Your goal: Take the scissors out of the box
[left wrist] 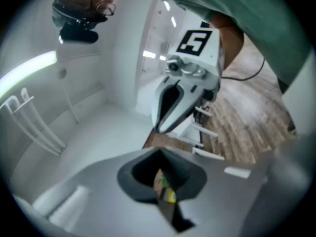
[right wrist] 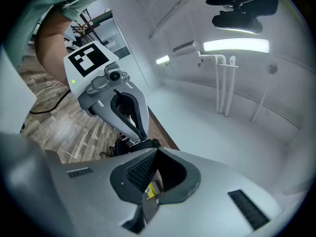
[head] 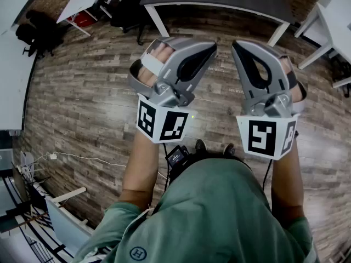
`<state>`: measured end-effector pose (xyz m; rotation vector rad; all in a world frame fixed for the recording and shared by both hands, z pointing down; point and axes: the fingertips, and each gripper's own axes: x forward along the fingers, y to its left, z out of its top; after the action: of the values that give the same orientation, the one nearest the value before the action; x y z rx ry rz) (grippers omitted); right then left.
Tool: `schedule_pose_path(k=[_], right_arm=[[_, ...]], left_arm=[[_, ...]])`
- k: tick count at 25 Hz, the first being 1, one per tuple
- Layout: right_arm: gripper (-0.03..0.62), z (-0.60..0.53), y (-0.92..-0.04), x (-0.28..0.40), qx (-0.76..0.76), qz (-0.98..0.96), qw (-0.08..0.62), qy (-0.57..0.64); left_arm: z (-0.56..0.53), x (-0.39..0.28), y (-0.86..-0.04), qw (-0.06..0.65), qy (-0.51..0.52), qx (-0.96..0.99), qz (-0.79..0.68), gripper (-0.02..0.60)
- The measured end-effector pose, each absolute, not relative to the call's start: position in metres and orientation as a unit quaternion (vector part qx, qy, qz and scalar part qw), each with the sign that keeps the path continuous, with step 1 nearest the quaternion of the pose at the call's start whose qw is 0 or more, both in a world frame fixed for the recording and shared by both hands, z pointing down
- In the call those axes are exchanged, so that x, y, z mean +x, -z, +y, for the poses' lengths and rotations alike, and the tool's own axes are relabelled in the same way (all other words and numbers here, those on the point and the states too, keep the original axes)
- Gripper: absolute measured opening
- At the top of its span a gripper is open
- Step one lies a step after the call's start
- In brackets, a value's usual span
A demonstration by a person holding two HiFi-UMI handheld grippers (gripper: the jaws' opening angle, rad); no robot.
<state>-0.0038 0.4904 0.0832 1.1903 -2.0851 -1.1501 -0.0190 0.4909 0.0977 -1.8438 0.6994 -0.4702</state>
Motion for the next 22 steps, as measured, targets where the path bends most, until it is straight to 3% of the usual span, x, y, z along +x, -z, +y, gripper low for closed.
schedule_pose_path(k=[22], right_arm=[[0.007,0.4922,-0.0877,-0.0025,0.425,-0.761,0.251,0.422]], left_arm=[[0.4913,-0.0147,-0.0989,0.524,0.199,-0.776,0.290,0.000]])
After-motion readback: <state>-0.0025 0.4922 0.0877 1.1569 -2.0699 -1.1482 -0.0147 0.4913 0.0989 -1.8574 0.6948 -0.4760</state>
